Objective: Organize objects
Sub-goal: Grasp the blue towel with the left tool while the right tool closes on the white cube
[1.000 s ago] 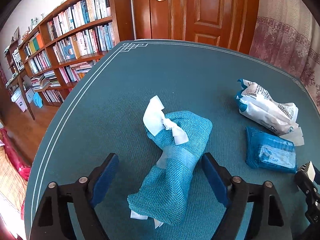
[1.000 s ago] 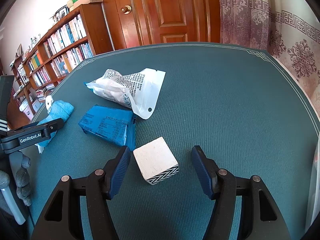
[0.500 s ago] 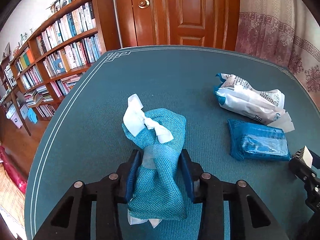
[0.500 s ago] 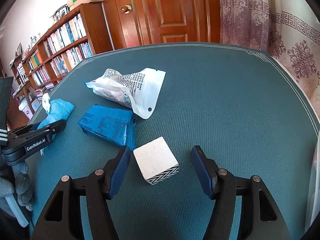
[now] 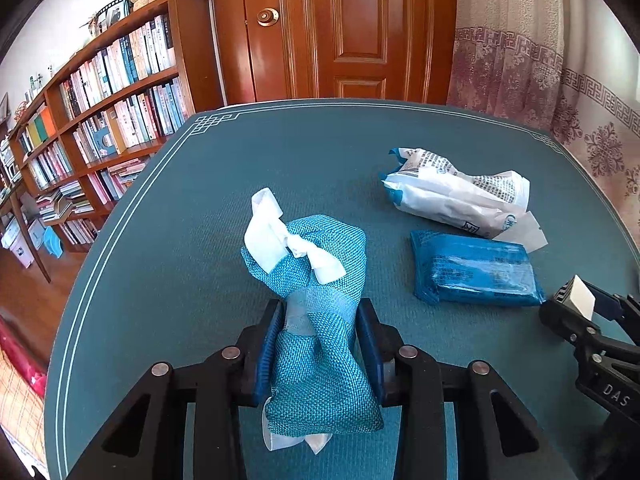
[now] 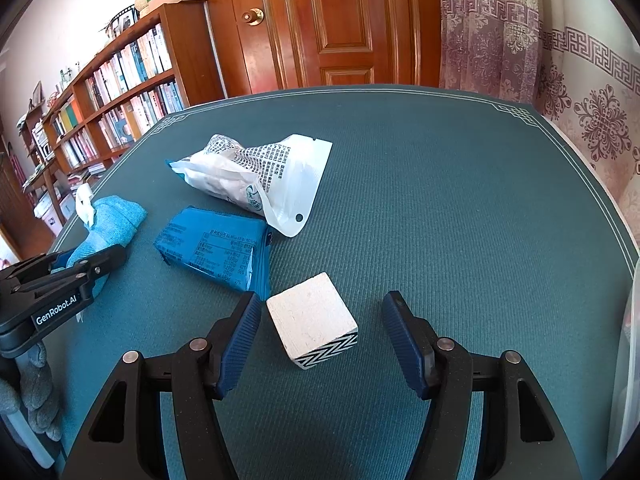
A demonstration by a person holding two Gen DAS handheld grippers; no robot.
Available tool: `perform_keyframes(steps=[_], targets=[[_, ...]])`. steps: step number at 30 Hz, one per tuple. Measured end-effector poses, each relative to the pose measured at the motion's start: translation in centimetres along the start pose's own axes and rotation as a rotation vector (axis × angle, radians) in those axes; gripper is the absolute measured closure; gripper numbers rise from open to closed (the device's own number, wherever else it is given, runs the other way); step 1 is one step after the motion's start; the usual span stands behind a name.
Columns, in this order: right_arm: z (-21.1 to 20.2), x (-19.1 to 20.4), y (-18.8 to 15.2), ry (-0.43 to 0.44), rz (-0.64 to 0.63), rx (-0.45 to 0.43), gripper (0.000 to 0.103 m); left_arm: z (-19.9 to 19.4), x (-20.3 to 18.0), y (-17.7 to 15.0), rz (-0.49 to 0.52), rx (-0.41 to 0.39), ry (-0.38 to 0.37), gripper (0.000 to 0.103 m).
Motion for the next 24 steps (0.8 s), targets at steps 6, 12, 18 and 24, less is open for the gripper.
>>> perform_keyframes(steps=[6, 12, 18, 24], targets=[[0.0, 0.2, -0.1, -0.018, -0.013, 0.003, 0.038, -1.8, -2.6, -0.3, 0.057, -0.035, -0.054, 0.064], [0.0, 0.2, -0.2, -0.047, -0.018, 0.005, 0.041, -3.2, -4.5, -0.5, 0.100, -0.061, -0.098, 0.064], [-0.5, -0.3, -0.5, -0.058, 0.012, -0.005, 0.050, -3.8, -5.6, -0.8, 0.122, -0.071, -0.121, 0.064], [-1.2, -1.0, -0.9, -0.047, 0.054, -0.017, 0.062, -4.4, -6.3, -1.0, 0.130, -0.078, -0.133, 0.064]])
Point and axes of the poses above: each gripper's, at about its wrist camera, not at the fingertips, and z roughly the way its jaws point, x to its left, y to its top, the point moved 8 cm from there along z, roughly the way its jaws point, and after that the axes turned 2 degrees about y, right-handed, at the moved point
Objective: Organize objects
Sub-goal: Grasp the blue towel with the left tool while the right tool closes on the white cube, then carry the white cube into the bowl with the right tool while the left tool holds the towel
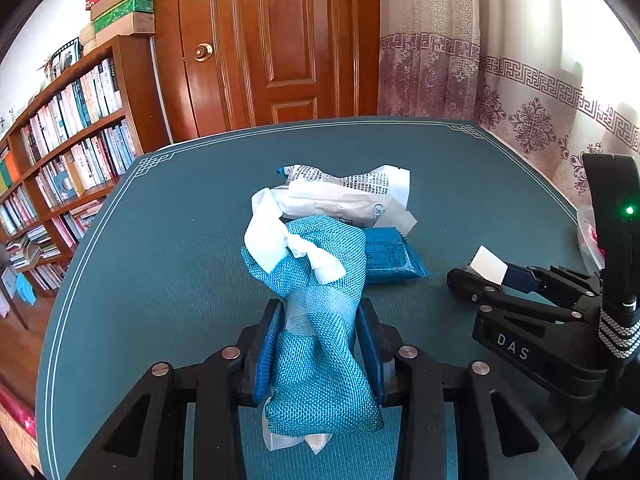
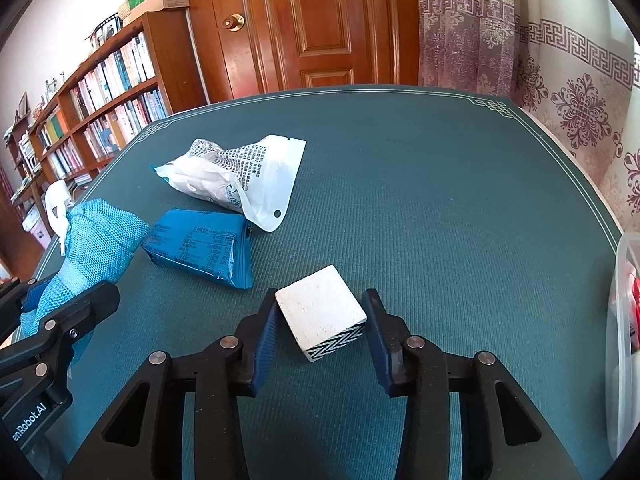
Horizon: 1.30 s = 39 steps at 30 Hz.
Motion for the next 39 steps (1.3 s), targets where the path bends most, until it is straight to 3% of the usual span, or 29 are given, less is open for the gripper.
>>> perform_keyframes(steps=[22, 29, 39], targets=[[-3.5, -0.6, -4.0, -0.029, 0.001, 0.003, 0.062, -1.1, -1.4, -0.3, 0.036, -0.024, -0.016, 0.064], [-5.0, -0.9, -5.2, -0.025, 0.003, 0.009, 0.062, -1.3, -2.2, -0.4, 0.037, -0.011, -0.062, 0.064], [-8.3, -2.4, -5.5, -0.034, 0.017, -0.031, 0.062, -1.9, -3.5, -0.7, 0.070, -0.021, -0.061, 0.064]])
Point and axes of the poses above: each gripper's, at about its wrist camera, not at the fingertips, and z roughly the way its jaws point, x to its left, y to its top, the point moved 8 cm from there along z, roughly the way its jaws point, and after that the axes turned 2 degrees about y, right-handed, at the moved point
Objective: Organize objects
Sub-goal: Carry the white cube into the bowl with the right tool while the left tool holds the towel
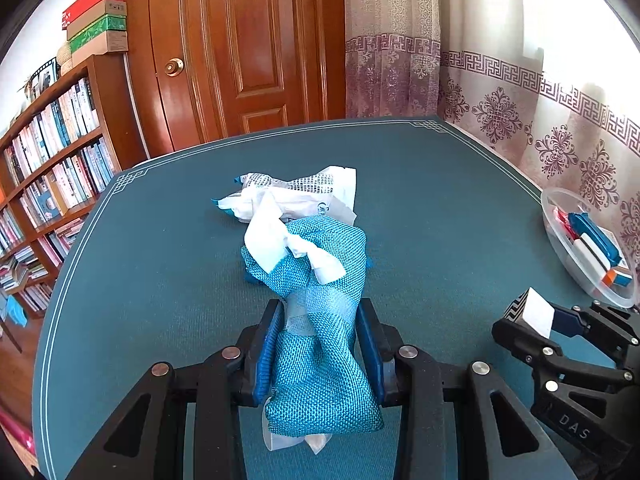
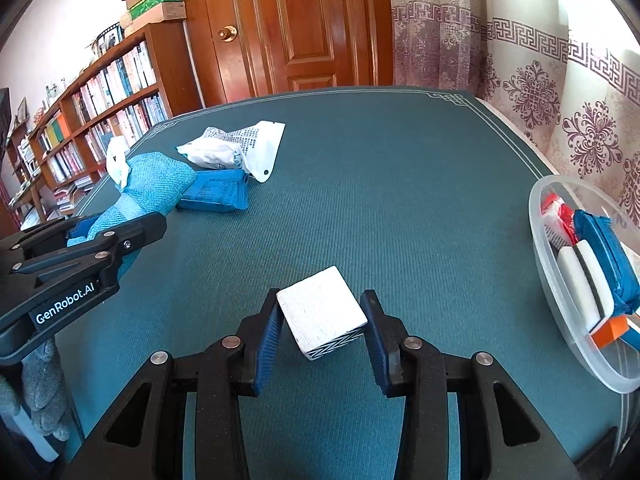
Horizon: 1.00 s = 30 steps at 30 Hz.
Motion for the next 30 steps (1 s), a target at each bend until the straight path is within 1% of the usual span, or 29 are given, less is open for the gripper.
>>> perform_keyframes(steps=[8, 15, 23, 30], targets=[[-2.2, -2.8, -0.9, -0.027, 0.044, -0.021, 0.062, -0.3, -2.0, -0.6, 0.024, 0.016, -0.012, 0.064], [-4.8, -5.9, -1.2, -0.063, 0.087, -0.062, 0.062, -0.5, -4.5, -1.1, 0.053, 0.033, -0.032, 0.064], [-7.7, -10.1, -1.2, -0.122, 0.145, -0.116, 0.062, -1.0, -7.1, -1.1, 0.091, 0.037, -0.055, 0.064], [-9.3, -14.2, -1.8, -0.185, 0.197, -0.133, 0.062, -1.2, -9.0, -1.0, 0.120, 0.042, -0.070, 0.064]])
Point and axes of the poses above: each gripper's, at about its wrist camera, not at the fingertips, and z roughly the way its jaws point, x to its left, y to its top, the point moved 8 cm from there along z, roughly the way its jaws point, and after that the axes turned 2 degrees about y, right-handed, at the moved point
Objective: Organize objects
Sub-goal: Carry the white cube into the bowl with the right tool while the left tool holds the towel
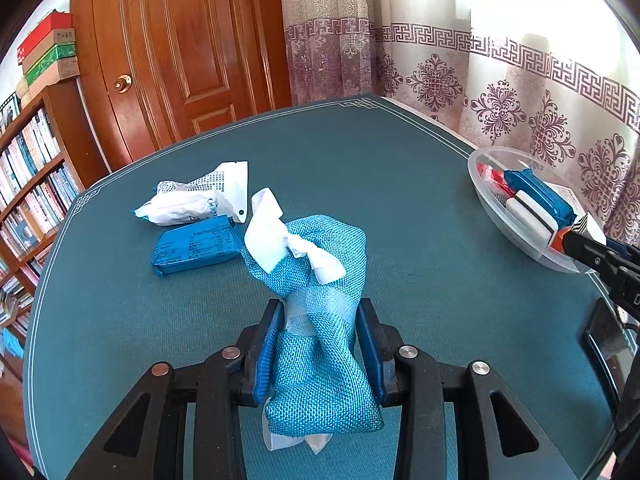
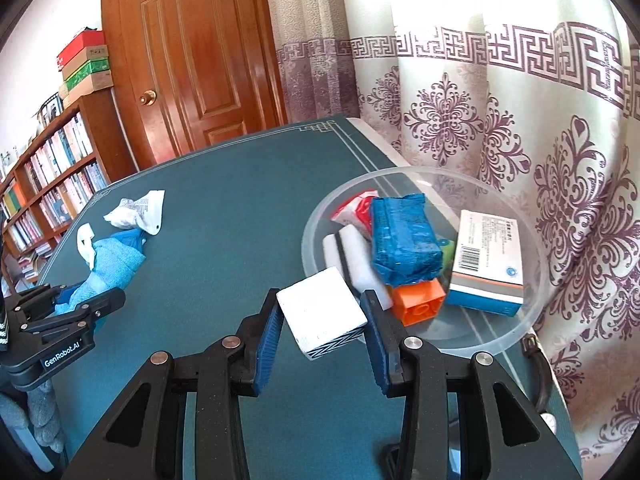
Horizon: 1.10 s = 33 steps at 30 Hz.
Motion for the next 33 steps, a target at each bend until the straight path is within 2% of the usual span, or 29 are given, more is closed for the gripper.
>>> perform_keyframes(steps=[8, 14, 24, 33], targets=[[-0.1, -4.4, 0.1, -0.059, 0.043, -0.001, 0.062, 0.0, -2.0, 0.3, 0.014, 0.011, -0.023, 0.064], [1.0, -6.8, -0.3, -0.065, 0.085, 0.028, 0.062, 0.0, -3.1, 0.4, 0.031, 0.014, -0.030, 0.063], [1.8, -8.0, -0.7, -0.070, 0.100, 0.045, 0.062, 0.3, -3.8, 0.5, 0.039, 0.024, -0.025, 0.063], [1.2, -8.3, -0.4, -0.075, 0.099, 0.028, 0.055, 0.3, -4.7, 0.8, 0.053, 0.026, -0.030, 0.063]])
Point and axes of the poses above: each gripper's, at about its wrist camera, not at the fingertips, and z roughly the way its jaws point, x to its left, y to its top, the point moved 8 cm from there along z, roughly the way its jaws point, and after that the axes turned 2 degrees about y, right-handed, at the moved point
